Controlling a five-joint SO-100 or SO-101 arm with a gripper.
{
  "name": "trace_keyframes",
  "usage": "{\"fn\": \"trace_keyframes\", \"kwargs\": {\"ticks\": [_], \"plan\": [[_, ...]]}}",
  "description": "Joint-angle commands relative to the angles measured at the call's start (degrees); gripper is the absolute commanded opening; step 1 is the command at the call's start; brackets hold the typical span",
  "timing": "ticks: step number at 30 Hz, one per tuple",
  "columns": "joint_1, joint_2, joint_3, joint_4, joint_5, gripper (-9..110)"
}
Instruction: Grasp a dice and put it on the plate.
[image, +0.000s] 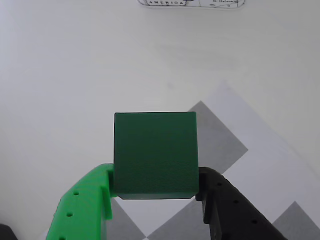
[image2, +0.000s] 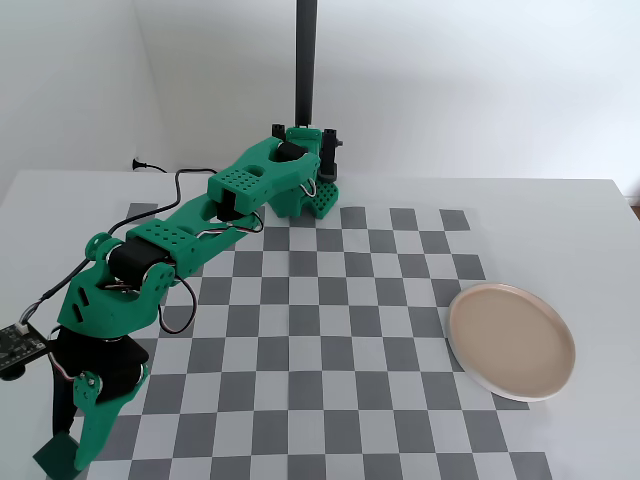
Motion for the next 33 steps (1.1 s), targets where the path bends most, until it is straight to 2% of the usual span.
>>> {"fn": "trace_keyframes", "kwargs": {"ticks": [1, 6, 12, 19, 33], "plan": [[-1.4, 10.9, -5.4, -0.4, 0.7, -4], [-1.9, 14.9, -0.1, -1.0, 1.1, -4], [-1.9, 24.7, 17.3, -8.8, 1.7, -4], [-3.1, 30.8, 27.3, -13.9, 0.9, -4], [-12.1, 58.2, 73.7, -34.1, -0.9, -4]]}}
